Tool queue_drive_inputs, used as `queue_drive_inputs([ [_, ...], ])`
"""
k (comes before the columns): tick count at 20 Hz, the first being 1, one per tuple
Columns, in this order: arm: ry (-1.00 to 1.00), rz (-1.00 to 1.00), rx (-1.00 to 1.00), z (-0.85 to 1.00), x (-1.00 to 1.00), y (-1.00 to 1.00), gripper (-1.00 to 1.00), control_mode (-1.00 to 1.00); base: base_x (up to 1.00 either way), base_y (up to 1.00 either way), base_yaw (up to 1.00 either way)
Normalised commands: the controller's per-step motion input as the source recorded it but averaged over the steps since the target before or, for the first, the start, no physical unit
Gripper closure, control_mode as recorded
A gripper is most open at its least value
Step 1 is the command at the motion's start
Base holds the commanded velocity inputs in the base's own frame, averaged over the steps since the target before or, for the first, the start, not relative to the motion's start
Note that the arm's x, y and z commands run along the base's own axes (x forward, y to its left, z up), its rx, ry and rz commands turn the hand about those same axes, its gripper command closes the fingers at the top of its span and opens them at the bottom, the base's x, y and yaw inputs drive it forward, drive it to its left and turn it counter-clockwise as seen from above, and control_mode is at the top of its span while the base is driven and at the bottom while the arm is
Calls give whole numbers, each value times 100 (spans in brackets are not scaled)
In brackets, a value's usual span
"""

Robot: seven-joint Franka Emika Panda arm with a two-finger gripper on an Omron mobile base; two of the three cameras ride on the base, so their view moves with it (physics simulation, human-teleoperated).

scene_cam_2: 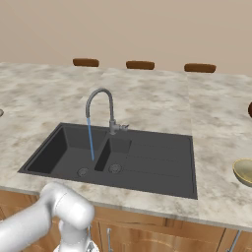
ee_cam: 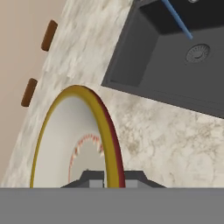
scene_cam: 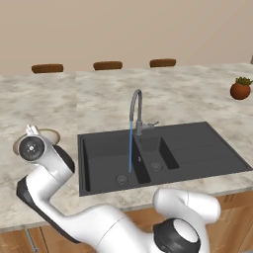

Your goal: Rinse each bowl for a few seconds and place them down in the sink or on the counter.

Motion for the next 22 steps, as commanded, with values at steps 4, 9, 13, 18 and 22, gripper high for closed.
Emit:
queue_drive_inputs([
  [4, 1, -12, 3, 0, -1, -50, 100, -100, 0, 0, 0],
  [9, 0, -13, 3, -7, -8, -48, 100, -100, 0, 0, 0],
  [13, 1, -11, 4, -3, 0, -45, 100, -100, 0, 0, 0],
  [18, 3, -9, 1, -7, 7, -43, 100, -100, 0, 0, 0],
  [22, 0, -7, 1, -6, 3, -44, 100, -100, 0, 0, 0],
])
